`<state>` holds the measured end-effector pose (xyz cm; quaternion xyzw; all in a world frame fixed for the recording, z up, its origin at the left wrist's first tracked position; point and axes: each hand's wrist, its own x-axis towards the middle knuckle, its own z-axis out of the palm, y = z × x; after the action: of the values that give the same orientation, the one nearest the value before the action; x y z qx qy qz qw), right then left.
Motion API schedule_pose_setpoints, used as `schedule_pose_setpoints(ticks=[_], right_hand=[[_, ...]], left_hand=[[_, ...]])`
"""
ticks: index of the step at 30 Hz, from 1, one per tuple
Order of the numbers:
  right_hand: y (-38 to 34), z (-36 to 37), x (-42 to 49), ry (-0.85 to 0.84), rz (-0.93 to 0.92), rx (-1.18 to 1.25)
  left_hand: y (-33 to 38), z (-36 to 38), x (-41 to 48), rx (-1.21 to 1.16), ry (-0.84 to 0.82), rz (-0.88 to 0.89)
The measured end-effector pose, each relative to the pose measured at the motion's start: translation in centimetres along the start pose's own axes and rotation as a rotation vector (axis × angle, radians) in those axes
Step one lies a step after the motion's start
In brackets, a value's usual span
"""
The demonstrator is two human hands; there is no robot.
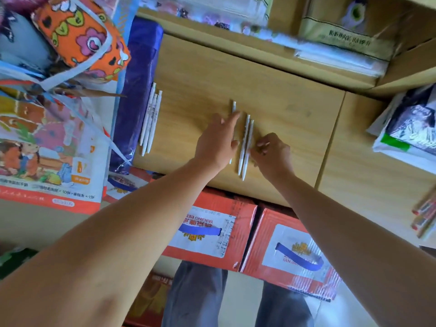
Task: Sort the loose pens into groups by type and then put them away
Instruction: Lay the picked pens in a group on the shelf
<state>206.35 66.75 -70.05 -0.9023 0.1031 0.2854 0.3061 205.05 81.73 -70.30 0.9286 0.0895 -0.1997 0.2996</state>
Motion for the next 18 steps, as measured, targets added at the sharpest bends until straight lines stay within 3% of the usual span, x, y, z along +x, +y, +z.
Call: schedule_pose_setpoints(ticks=[8, 18], right_hand=[[-1.6, 1.5, 1.0, -0.002, 0.041, 0.237], [-3.3, 3.8, 1.0, -0.079, -0.075, 0.259]], left_hand=[[-1.4, -0.3, -1.4, 0.054, -0.006, 0.091], [-3.9, -1.2, -2.7, -0.048, -0.005, 0.021]])
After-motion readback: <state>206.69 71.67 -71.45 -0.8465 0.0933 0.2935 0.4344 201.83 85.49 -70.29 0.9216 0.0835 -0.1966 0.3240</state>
